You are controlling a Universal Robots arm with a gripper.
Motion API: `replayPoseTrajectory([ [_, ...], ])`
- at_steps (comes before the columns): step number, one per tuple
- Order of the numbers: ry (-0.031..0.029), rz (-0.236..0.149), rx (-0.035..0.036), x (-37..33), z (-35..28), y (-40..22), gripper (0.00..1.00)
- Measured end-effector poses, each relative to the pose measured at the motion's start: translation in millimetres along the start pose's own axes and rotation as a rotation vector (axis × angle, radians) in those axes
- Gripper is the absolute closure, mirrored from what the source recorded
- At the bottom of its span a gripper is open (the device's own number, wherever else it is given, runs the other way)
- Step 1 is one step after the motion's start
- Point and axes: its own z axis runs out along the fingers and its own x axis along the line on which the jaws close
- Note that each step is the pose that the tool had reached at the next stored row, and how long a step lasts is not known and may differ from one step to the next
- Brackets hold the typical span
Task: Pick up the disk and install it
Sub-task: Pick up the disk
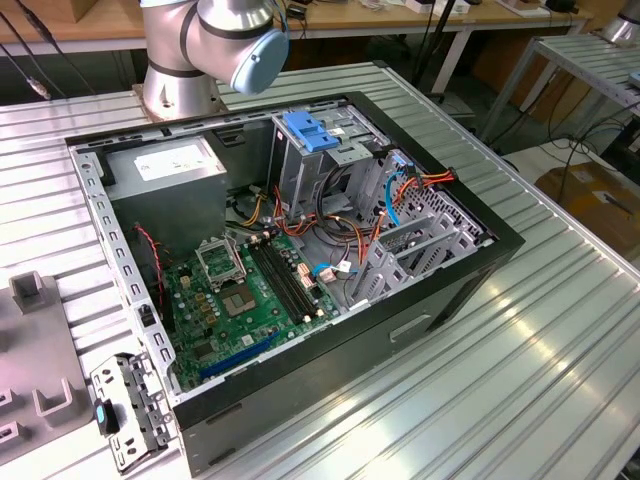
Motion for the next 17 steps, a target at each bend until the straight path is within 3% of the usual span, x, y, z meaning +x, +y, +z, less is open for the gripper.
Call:
replayPoseTrajectory([
  [17, 0.0, 0.0, 0.0001, -0.1, 0.1, -13.2, 0.63],
])
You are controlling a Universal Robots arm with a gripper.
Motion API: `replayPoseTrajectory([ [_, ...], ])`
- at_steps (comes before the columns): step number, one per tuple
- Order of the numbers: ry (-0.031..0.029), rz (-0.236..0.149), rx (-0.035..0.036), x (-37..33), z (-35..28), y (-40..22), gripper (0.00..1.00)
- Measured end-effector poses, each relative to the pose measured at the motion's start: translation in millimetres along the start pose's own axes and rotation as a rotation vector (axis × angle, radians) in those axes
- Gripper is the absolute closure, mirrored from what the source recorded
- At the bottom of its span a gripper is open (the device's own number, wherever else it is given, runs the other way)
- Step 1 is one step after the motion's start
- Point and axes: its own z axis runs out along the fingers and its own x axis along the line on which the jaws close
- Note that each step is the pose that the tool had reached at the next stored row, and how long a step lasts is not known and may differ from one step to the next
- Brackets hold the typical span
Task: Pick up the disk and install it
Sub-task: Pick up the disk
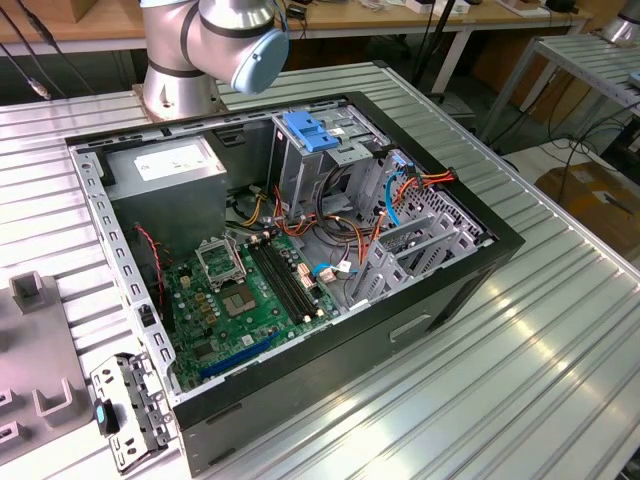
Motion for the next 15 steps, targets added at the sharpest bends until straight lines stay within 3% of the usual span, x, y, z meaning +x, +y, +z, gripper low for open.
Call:
replayPoseTrajectory([
  [15, 0.0001, 0.0, -0.0001, -0.1, 0.0, -8.8, 0.63],
])
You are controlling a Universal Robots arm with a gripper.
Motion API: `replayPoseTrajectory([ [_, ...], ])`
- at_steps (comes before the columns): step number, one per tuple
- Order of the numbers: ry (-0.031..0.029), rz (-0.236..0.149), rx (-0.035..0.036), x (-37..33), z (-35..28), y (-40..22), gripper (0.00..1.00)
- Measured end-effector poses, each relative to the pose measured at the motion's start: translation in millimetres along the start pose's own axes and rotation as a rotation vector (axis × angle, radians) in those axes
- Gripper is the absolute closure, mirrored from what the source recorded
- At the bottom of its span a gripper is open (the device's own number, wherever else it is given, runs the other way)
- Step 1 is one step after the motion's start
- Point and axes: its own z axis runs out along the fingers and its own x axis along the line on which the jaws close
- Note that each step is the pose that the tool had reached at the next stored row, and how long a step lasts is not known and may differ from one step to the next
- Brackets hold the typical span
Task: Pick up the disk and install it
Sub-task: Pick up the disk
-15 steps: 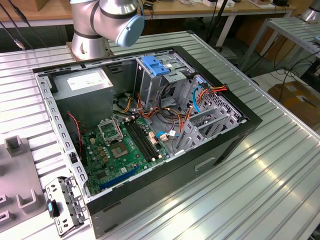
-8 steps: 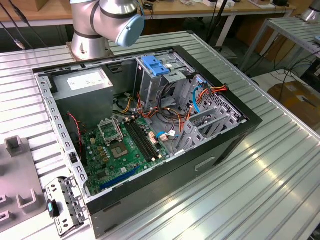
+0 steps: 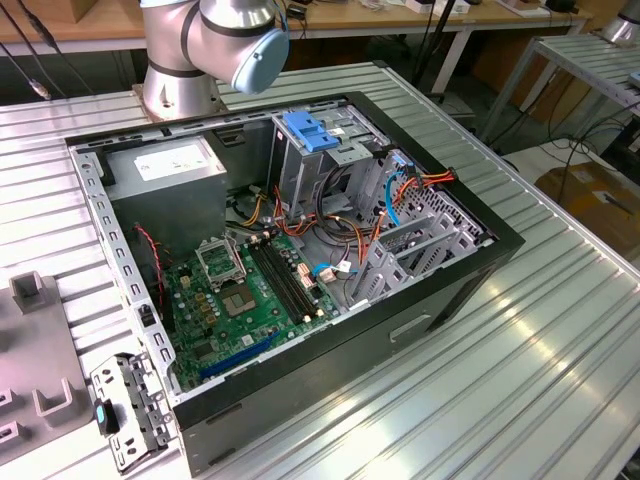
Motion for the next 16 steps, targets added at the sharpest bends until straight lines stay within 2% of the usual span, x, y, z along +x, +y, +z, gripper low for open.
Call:
replayPoseTrajectory([
  [16, 0.0, 0.0, 0.0, -0.1, 0.0, -13.0, 0.63],
])
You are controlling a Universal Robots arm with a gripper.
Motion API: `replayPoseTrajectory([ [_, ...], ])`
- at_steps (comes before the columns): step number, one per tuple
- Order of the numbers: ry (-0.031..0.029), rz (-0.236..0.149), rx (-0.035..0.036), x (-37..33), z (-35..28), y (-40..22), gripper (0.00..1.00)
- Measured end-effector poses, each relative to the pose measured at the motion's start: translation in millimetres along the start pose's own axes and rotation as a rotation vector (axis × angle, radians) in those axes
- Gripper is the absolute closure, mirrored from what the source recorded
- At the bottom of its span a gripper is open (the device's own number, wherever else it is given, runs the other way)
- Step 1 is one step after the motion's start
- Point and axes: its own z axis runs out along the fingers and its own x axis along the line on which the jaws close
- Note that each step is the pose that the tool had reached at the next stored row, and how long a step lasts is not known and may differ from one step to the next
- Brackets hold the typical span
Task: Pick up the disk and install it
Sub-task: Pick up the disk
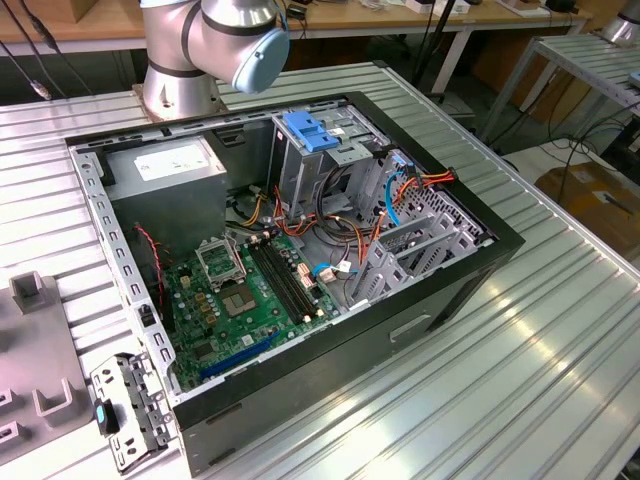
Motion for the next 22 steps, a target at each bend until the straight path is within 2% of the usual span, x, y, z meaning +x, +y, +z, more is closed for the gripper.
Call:
replayPoseTrajectory([
  [22, 0.0, 0.0, -0.0001, -0.1, 0.0, -16.5, 0.63],
])
